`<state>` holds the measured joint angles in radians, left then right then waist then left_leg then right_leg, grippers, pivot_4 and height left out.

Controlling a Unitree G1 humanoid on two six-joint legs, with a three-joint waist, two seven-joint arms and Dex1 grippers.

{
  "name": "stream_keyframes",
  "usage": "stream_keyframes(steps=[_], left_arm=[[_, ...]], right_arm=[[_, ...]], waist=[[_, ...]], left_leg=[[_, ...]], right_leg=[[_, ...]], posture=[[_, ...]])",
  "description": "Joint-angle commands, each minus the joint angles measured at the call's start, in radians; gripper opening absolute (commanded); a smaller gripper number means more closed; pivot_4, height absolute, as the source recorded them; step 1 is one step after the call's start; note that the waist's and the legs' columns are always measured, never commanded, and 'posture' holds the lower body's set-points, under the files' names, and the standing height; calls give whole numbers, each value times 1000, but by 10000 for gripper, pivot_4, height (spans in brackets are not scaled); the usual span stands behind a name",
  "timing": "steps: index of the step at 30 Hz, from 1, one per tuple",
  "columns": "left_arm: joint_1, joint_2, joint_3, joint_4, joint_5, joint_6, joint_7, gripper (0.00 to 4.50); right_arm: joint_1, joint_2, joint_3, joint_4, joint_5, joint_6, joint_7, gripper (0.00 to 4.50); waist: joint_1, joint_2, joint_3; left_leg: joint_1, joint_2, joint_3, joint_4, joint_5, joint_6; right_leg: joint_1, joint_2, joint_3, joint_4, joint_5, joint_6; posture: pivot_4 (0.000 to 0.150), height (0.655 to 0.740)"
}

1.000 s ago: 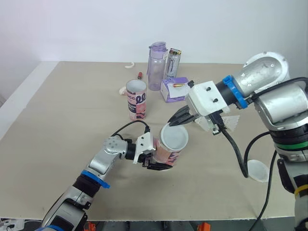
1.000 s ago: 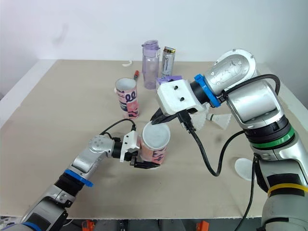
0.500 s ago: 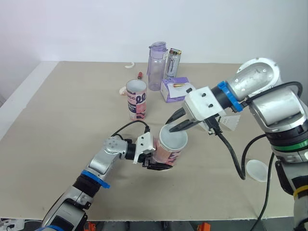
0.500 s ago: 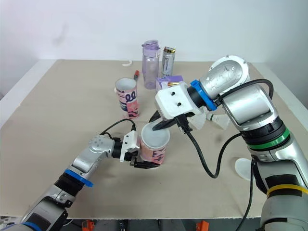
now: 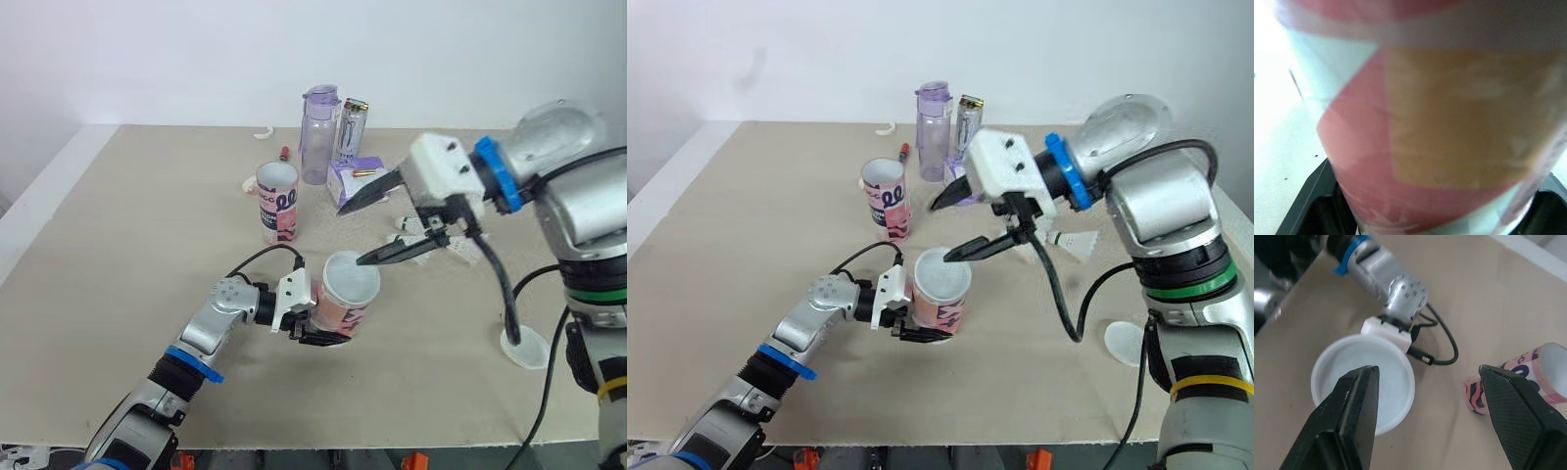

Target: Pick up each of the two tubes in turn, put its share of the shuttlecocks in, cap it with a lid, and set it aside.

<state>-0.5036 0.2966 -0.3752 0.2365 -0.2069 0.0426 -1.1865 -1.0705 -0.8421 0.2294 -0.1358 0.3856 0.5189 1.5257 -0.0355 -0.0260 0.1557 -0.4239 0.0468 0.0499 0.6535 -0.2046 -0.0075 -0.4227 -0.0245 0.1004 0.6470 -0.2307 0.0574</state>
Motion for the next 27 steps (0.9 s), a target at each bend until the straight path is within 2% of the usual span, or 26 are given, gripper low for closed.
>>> stream_keyframes(steps=[1, 3, 5, 9, 27], left_arm=[[24, 30, -1, 71, 56, 37, 37, 33102], [23, 29, -2, 72, 57, 36, 37, 33102], [22, 27, -3, 73, 57, 36, 38, 33102], [23, 29, -3, 72, 57, 34, 37, 33102], [37, 29, -3, 62, 63, 34, 49, 33102]], right_arm=[[-13, -2, -46, -54, 54, 73, -22, 32813], [3, -1, -44, -85, 80, 127, -38, 27034], [26, -12, -34, -114, 100, 174, -47, 17270], [68, -39, -6, -125, 70, 179, -53, 568], [93, -2, 148, -83, -68, 112, -56, 568]], waist=[[0, 0, 0], [0, 0, 0], [0, 0, 0], [0, -2, 0], [0, -3, -1]], left_leg=[[0, 0, 0, 0, 0, 0], [0, 0, 0, 0, 0, 0], [0, 0, 0, 0, 0, 0], [0, 0, 0, 0, 0, 0], [0, 0, 0, 0, 0, 0]], right_leg=[[0, 0, 0, 0, 0, 0], [0, 0, 0, 0, 0, 0], [0, 0, 0, 0, 0, 0], [0, 0, 0, 0, 0, 0], [-1, 0, -1, 0, 0, 0]], posture=[[1500, 7400], [1500, 7400], [1500, 7400], [1500, 7400], [1500, 7400]])
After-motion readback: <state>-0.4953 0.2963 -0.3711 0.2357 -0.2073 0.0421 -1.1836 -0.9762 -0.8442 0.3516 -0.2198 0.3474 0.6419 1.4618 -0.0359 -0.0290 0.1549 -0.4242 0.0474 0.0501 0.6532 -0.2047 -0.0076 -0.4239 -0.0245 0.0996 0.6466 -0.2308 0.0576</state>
